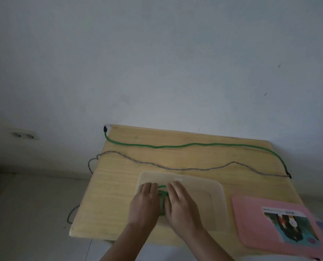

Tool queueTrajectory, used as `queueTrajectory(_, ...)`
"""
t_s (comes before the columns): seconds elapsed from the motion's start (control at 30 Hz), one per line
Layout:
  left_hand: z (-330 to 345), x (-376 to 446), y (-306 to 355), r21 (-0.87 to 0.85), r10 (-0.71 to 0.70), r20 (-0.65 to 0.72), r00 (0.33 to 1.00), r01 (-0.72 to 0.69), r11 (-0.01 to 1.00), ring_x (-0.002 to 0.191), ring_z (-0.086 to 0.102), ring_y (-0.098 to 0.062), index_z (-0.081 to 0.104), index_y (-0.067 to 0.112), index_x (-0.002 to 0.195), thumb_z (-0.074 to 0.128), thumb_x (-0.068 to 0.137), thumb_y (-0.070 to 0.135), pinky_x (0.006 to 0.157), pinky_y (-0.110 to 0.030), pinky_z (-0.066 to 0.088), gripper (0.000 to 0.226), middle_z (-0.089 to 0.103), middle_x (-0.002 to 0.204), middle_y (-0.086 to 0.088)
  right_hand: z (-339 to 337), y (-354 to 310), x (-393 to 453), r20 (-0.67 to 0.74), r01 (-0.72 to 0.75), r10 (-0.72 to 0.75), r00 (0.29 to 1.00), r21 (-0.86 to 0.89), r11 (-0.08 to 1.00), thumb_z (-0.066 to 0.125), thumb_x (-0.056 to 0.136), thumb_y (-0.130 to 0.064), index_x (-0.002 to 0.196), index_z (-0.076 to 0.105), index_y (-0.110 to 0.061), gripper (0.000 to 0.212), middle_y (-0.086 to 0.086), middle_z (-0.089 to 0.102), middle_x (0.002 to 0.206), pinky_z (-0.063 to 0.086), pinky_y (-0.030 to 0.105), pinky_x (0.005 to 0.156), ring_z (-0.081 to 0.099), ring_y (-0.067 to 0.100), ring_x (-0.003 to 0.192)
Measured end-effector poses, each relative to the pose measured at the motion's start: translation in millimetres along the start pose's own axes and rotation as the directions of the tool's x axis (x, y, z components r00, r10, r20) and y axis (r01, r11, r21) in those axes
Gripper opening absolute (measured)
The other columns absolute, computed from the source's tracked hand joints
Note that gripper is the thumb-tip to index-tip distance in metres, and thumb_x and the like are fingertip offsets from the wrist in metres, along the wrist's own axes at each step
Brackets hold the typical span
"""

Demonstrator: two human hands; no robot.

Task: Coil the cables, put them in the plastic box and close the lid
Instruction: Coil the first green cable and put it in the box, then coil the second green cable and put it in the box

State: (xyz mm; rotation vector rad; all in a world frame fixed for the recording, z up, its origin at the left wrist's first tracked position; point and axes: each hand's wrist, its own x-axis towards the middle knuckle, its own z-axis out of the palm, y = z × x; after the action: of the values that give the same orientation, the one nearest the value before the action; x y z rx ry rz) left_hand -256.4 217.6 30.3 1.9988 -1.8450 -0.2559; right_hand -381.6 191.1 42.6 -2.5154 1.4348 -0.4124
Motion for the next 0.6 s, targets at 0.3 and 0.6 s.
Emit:
queueTrajectory(0.3, -62.8, 69.5, -77.1, 0.034, -0.14, -0.208, 0.968, 0.15, 0.988, 0.076, 0.064, -0.033, 0.066, 0.002, 0.095, 0.065, 0.075, -0.005, 0.054, -0.034, 0.052, 0.021, 0.067, 0.083, -0.015, 3.7, -16.1, 94.0, -0.065, 0.16, -0.162, 0.985, -0.037, 0.986, 0.048, 0.086, -0.025, 0.116, 0.061, -0.002, 0.041, 0.01, 0.064, 0.118, 0.051, 0.03, 0.087, 0.06, 0.022, 0.112)
queueTrajectory(0.6, -49.1, 153.8, -199.9, 0.045, -0.088, -0.093, 0.992, 0.093, 0.995, 0.091, 0.063, -0.035, 0.064, -0.001, 0.108, 0.062, 0.076, -0.009, 0.061, -0.04, 0.054, 0.033, 0.067, 0.097, -0.019, 78.3, -44.7, 216.2, -0.065, 0.156, -0.161, 0.985, -0.068, 0.985, 0.072, 0.068, -0.014, 0.103, 0.069, -0.003, 0.036, 0.008, 0.069, 0.104, 0.056, 0.026, 0.069, 0.068, 0.021, 0.094)
